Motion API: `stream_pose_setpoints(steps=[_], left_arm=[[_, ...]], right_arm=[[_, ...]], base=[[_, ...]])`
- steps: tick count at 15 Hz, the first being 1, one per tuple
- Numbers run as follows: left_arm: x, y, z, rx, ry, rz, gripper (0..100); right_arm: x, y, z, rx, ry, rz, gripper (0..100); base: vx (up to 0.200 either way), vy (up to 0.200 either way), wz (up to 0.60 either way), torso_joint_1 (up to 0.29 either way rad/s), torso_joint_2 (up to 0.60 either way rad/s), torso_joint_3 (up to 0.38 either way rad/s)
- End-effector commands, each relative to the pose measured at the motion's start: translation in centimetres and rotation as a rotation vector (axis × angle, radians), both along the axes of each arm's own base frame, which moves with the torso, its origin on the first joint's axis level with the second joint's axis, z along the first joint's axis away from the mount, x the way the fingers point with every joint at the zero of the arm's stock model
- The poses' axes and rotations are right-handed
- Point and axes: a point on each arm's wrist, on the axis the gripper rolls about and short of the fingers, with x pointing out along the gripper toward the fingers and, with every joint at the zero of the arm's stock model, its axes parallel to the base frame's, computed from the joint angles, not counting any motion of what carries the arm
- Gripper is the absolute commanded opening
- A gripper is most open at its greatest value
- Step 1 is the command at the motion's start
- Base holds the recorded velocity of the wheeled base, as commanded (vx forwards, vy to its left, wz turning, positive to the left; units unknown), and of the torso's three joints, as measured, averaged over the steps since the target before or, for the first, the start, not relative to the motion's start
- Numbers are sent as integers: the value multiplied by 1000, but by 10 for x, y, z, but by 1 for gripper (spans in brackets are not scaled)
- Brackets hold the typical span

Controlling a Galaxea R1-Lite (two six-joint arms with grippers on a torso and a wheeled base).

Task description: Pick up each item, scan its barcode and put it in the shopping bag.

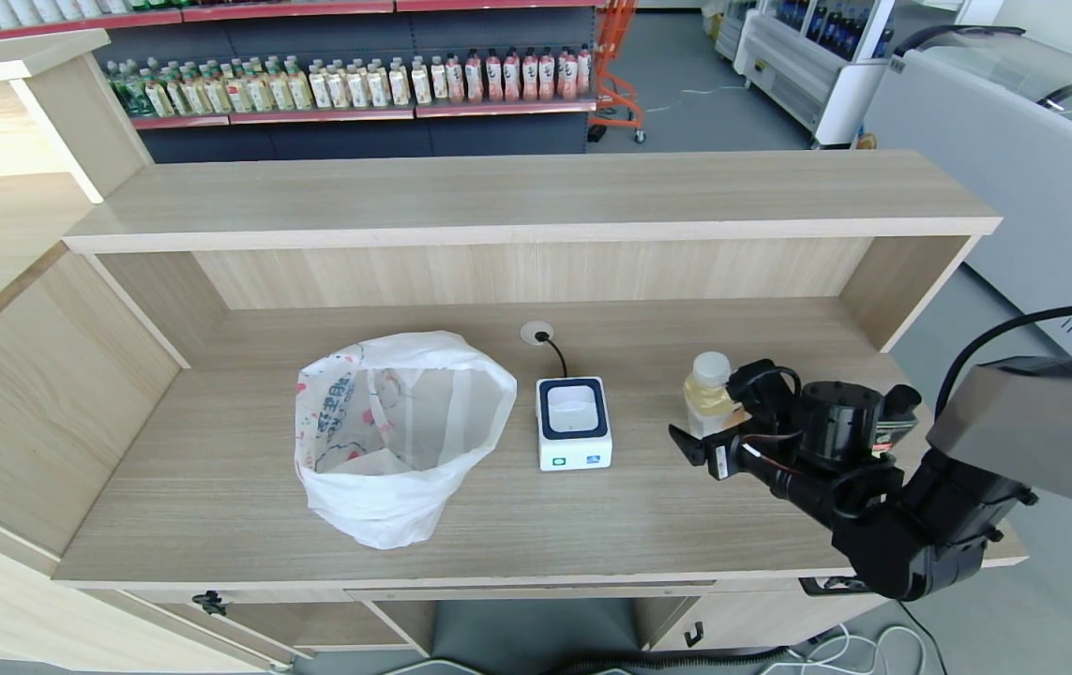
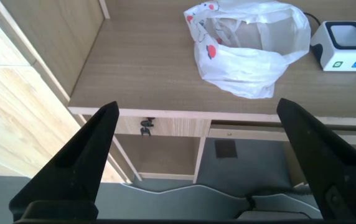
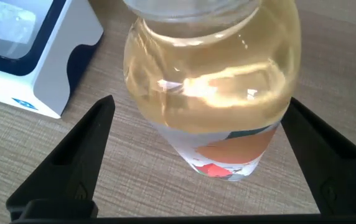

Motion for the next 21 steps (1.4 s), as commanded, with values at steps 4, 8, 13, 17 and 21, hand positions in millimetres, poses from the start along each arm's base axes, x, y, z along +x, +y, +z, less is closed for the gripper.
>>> stream_pose_setpoints(steps=[4,8,13,17,21], left_arm=[[0,0,0,-1,-1,0,100],[0,0,0,-1,-1,0,100],[0,0,0,-1,-1,1,100],[0,0,0,-1,-1,0,100],[0,0,0,-1,-1,1,100]], right_arm=[[10,-2,4,20,-36,-8,100],[14,-7,-6,21,-27,-23,100],[24,-9,-17,27,-33,2,0],[36,-6,-12,40,-72,22,0],[33,-7,-13,38,-66,26,0]], base=[[0,0,0,0,0,0],[0,0,0,0,0,0],[0,0,0,0,0,0],[0,0,0,0,0,0],[0,0,0,0,0,0]])
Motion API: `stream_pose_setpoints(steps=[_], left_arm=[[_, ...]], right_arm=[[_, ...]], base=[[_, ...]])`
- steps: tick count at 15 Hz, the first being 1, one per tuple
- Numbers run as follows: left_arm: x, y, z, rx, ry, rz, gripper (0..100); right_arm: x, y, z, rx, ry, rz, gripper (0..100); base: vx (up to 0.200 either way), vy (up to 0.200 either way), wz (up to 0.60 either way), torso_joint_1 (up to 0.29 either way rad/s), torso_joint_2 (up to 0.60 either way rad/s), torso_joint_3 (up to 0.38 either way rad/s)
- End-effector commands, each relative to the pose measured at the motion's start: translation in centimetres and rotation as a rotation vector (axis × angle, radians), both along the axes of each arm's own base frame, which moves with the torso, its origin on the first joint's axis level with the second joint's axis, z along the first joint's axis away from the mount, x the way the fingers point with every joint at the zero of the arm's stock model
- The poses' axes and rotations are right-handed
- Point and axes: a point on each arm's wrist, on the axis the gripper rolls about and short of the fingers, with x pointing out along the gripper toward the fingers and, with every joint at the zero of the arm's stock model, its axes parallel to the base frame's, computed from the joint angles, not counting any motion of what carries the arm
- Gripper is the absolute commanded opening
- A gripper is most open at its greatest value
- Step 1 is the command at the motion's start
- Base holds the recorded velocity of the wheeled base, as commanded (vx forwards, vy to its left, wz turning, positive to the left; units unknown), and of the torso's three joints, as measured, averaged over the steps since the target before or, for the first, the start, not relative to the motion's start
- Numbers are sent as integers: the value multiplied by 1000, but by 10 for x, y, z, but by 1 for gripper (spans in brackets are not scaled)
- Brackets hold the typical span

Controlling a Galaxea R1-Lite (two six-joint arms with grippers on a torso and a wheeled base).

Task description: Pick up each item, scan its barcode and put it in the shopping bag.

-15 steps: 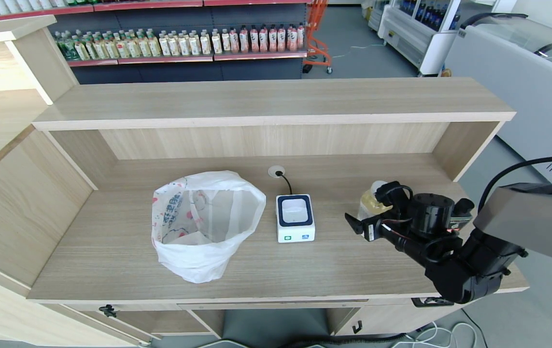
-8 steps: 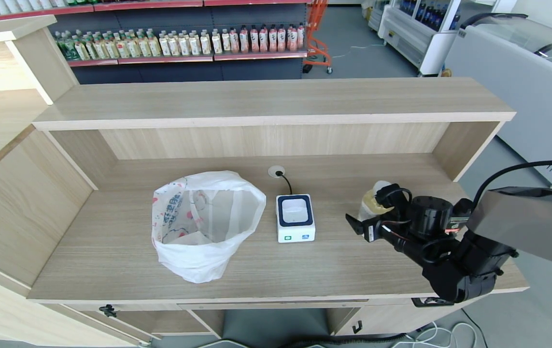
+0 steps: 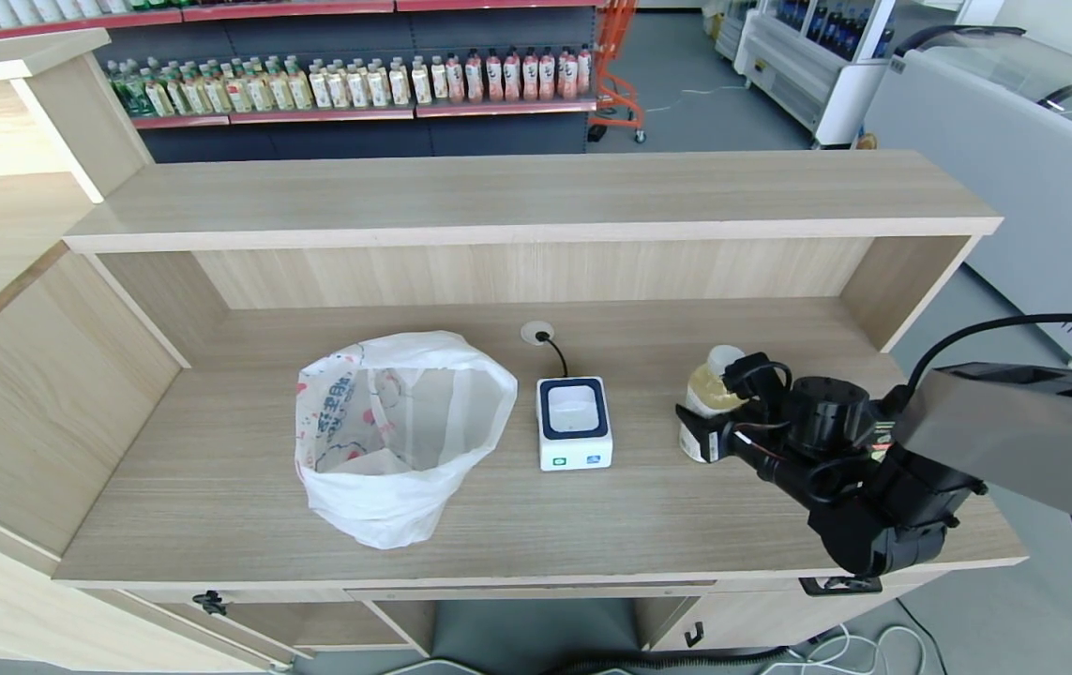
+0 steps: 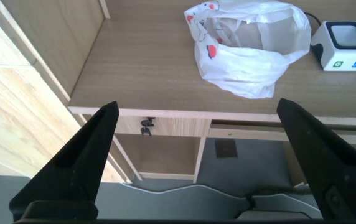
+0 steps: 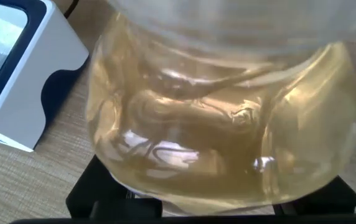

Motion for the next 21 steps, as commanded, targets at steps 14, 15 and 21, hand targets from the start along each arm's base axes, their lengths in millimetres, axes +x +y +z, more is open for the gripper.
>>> stream_pose_setpoints(steps=[14,15,21], left_arm=[[0,0,0,0,-1,0,100],[0,0,0,0,-1,0,100],[0,0,0,0,-1,0,100]], right_arm=[[-147,-66,136,375,131,412,0],[-153,-65,141,404,147,472,0],[-170,-63,140,423,283,664,0]], base=[[0,0,0,0,0,0],[0,0,0,0,0,0],[0,0,0,0,0,0]])
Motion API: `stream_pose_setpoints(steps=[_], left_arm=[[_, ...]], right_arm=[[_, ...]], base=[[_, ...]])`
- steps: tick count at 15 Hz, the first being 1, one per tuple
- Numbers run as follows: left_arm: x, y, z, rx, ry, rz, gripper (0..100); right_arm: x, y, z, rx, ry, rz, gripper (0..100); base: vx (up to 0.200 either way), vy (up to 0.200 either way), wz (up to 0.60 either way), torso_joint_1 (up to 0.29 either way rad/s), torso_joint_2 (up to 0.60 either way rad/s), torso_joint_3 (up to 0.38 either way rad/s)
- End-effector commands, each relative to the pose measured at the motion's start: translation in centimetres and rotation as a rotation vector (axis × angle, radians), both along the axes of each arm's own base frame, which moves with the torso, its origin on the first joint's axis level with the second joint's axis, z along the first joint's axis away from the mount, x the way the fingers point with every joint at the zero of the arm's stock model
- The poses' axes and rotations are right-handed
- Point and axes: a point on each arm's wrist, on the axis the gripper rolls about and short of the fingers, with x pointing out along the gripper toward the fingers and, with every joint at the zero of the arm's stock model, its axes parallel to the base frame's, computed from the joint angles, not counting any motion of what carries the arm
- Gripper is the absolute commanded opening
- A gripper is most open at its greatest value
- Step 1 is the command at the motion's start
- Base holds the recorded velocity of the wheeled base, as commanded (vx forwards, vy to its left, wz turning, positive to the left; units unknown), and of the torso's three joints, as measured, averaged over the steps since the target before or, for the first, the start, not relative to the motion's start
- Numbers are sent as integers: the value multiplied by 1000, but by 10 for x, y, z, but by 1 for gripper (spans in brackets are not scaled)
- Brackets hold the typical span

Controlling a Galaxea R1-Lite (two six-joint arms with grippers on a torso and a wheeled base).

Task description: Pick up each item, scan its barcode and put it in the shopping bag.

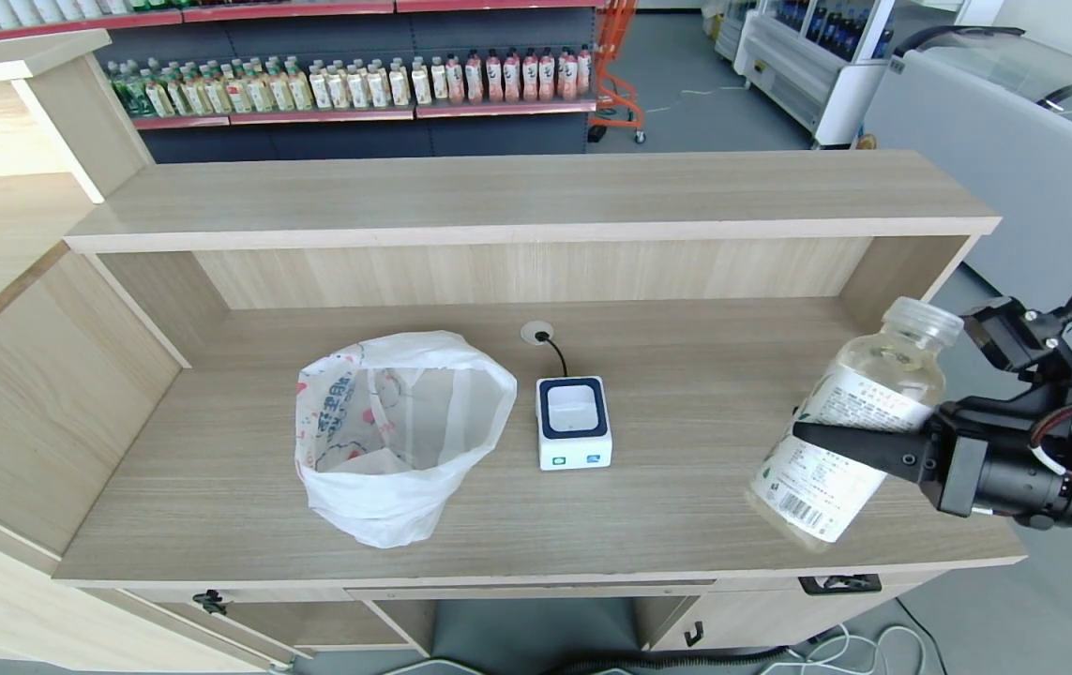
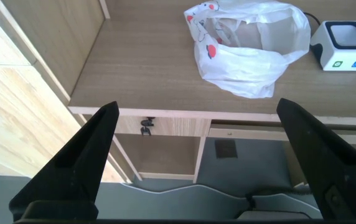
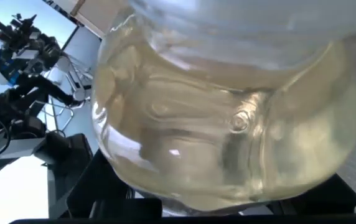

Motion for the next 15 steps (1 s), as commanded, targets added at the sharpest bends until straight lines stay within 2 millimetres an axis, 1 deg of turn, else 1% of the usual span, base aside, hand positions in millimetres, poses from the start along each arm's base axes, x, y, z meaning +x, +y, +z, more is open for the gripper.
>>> stream_pose_setpoints(steps=[1,5,15], left_arm=[[0,0,0,0,-1,2,100],[0,0,0,0,-1,0,100],[0,0,0,0,-1,0,100]], right_arm=[[-6,1,3,4,0,38,0],[-12,7,-3,11,72,175,0],[-21,31,-9,8,141,342,0]], base=[[0,0,0,0,0,0],[0,0,0,0,0,0],[0,0,0,0,0,0]])
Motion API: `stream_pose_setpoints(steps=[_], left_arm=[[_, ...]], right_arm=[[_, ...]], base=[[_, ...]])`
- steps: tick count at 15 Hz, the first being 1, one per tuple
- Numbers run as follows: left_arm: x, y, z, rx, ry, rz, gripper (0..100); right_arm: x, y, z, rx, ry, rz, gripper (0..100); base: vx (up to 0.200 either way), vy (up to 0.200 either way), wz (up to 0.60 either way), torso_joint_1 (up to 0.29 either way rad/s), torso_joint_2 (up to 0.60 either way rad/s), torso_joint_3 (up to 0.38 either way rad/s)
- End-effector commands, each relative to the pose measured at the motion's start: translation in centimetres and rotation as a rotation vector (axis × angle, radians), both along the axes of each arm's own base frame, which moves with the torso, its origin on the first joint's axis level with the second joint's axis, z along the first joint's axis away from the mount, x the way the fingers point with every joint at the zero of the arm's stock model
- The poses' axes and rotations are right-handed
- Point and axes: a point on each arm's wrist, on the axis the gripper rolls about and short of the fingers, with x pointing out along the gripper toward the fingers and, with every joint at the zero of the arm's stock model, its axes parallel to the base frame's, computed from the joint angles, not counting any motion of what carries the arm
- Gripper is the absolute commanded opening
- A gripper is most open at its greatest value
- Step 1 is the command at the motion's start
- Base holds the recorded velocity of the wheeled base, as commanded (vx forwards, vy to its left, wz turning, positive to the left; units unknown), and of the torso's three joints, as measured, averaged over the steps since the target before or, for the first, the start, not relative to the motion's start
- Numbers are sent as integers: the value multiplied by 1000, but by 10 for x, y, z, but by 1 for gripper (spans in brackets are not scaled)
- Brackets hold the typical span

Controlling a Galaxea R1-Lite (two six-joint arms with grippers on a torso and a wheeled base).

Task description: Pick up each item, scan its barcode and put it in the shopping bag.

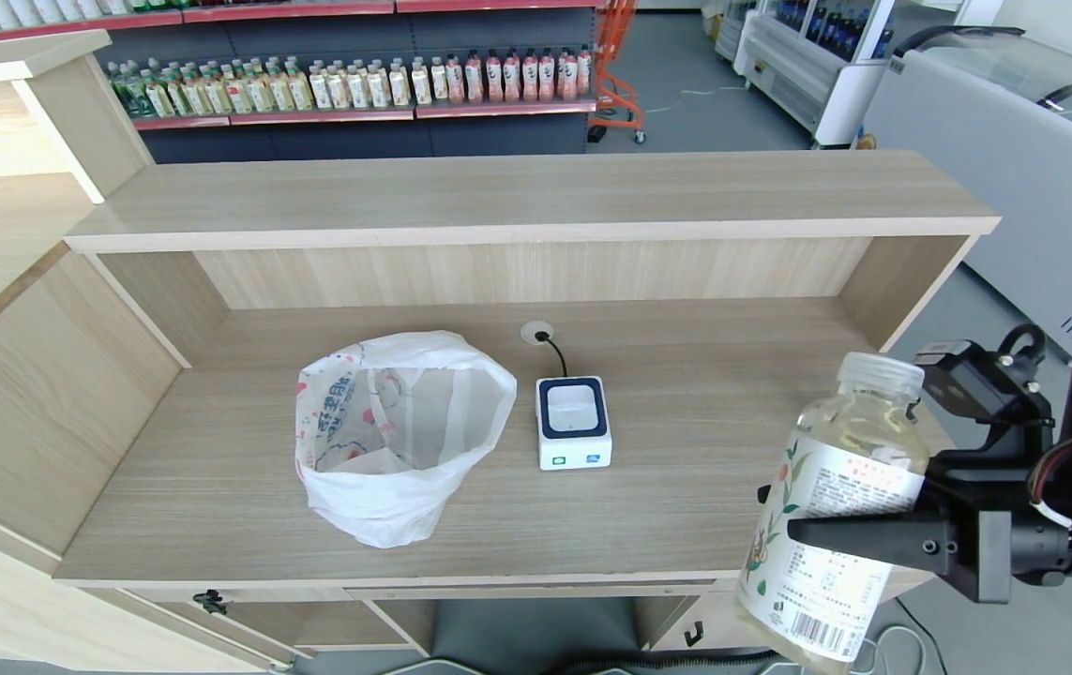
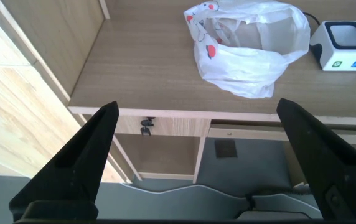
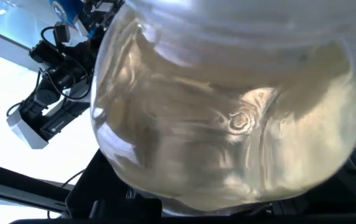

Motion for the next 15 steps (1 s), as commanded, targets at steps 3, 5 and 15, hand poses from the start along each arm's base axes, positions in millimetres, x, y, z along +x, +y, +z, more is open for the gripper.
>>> stream_pose_setpoints(steps=[3,5,15], left_arm=[[0,0,0,0,-1,0,100],[0,0,0,0,-1,0,100],[0,0,0,0,-1,0,100]], right_arm=[[-3,8,-1,-1,8,38,0],[-4,7,-1,-2,16,44,0],[-6,10,-3,-4,13,89,0]], base=[[0,0,0,0,0,0],[0,0,0,0,0,0],[0,0,0,0,0,0]])
